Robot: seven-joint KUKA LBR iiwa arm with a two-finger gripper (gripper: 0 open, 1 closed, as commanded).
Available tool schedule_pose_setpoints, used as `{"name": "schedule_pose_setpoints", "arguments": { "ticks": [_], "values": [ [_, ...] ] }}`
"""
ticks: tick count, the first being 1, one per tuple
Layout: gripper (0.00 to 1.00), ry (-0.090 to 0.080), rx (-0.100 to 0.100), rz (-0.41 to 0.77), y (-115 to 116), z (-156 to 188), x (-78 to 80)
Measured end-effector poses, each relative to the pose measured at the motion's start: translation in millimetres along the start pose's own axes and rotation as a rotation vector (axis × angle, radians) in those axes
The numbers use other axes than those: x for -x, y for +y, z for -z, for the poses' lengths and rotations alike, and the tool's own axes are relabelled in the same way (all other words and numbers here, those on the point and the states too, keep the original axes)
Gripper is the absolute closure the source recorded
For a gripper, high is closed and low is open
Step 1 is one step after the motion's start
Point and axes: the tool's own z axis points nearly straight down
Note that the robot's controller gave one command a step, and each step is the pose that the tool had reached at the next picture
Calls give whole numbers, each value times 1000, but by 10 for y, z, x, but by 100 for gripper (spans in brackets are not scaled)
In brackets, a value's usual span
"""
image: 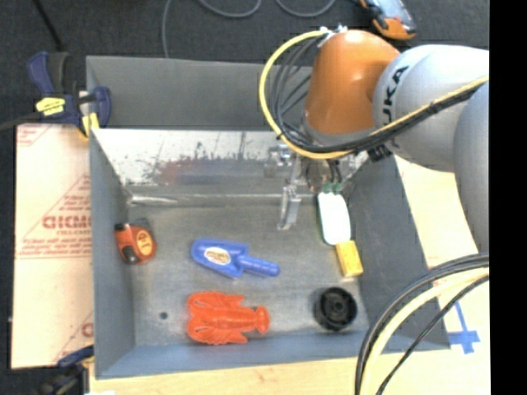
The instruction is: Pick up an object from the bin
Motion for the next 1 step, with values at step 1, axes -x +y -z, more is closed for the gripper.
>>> {"name": "schedule_pose_setpoints", "arguments": {
  "ticks": [1],
  "values": [
    [0,-8,0,0,1,54,17]
  ]
}}
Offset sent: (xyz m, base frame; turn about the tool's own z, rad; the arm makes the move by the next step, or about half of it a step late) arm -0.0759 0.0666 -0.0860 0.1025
